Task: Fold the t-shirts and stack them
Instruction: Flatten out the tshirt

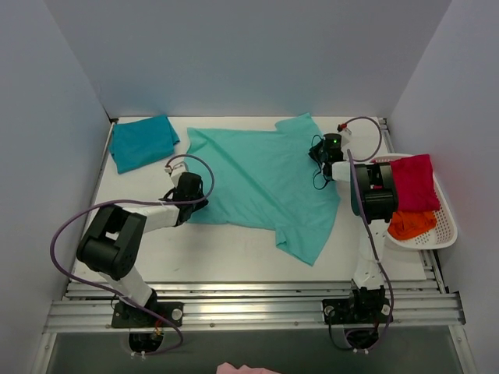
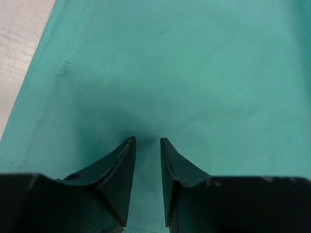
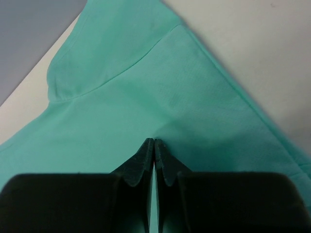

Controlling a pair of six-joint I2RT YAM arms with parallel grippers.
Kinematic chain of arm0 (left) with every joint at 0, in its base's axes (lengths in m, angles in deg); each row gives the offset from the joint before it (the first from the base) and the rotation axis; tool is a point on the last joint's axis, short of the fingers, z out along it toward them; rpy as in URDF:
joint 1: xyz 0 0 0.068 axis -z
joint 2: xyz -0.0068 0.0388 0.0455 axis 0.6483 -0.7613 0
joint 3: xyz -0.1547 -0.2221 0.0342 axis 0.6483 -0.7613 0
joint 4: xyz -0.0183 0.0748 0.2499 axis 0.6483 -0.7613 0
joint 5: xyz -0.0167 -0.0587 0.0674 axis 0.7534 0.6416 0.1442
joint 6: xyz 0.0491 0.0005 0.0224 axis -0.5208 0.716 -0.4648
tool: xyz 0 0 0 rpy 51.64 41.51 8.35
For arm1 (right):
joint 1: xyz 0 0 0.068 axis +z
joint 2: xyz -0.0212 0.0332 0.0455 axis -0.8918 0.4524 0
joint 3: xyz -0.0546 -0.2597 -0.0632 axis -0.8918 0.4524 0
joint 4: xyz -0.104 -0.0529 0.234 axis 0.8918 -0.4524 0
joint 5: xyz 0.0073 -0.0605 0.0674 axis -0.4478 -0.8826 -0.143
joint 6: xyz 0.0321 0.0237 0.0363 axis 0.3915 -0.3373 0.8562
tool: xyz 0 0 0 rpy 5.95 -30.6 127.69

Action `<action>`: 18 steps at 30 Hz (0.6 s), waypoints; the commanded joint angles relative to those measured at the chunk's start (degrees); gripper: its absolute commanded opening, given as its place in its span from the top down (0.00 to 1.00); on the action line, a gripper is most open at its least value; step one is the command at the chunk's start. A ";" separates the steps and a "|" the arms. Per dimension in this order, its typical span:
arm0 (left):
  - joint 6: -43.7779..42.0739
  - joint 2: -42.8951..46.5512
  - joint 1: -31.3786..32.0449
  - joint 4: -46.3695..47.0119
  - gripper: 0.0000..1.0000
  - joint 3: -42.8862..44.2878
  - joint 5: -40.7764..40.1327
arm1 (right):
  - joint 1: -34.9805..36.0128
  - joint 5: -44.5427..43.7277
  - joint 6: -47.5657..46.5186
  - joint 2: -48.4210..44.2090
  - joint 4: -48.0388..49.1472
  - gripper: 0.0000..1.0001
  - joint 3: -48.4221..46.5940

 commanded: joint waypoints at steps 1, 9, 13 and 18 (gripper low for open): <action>2.62 0.95 2.37 -7.58 0.63 -1.97 -5.01 | -2.35 2.05 1.45 1.61 -0.25 1.00 -2.66; 7.20 2.00 8.52 -16.63 0.60 -3.12 -11.07 | -3.32 3.20 2.86 2.76 0.45 1.00 -2.92; 10.45 3.68 12.12 -19.28 0.59 -4.78 -14.08 | -4.81 5.04 5.31 3.46 0.72 1.00 -4.06; 13.60 -0.10 13.36 -16.99 0.61 -6.98 -11.79 | -7.63 5.66 6.02 4.51 -0.78 1.00 -6.44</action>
